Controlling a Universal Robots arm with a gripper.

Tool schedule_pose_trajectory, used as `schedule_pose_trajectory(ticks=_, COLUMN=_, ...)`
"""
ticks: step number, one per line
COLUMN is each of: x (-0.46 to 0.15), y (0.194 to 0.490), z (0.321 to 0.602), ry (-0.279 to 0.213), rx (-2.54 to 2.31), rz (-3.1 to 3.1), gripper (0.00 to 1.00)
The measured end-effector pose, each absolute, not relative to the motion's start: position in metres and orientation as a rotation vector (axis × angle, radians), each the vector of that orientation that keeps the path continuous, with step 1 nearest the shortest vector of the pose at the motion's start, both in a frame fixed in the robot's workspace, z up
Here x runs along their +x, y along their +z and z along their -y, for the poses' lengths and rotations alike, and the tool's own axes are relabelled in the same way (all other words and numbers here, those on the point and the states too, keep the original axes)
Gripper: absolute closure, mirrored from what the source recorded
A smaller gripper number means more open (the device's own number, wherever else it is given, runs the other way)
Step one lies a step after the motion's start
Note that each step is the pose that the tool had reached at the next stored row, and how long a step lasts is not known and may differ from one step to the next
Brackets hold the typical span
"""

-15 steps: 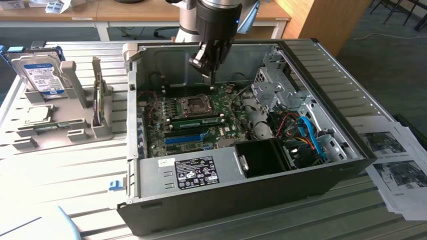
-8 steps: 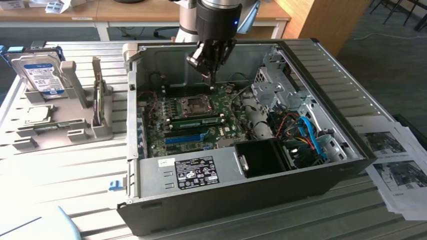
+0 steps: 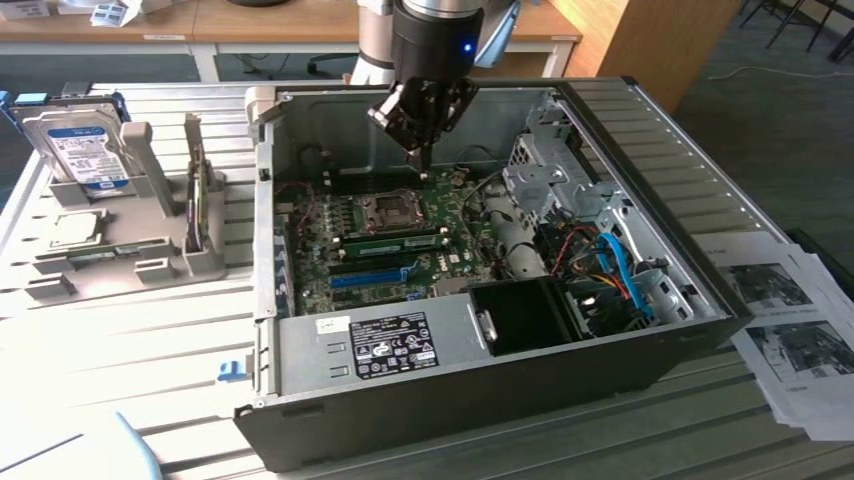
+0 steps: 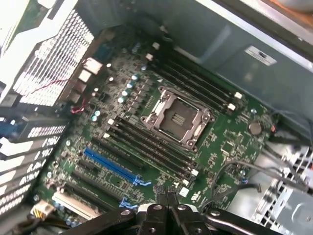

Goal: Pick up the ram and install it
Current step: 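Press down the ram until it locks into place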

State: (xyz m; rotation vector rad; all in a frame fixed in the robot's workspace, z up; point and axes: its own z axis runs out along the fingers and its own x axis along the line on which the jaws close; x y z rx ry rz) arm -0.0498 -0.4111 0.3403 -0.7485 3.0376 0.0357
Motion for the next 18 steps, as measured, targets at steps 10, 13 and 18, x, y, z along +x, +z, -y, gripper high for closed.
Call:
schedule_pose_trajectory(ticks=10, x=-0.0498, y=0.3395, z=0.4111, ry=0.034, rx=-0.471, rz=-3.091, gripper=0.91)
schedule_pose_trajectory(ticks=13, x=-0.0498, y=0.3393, z=0.4111, ry=0.033, rx=-0.385, rz=-3.102, gripper=0.91)
schedule_pose_trajectory(ticks=18, x=-0.0498, y=0.3389, z=0.4111, ry=0.032, rx=-0.243, rz=-3.116, gripper=0.91)
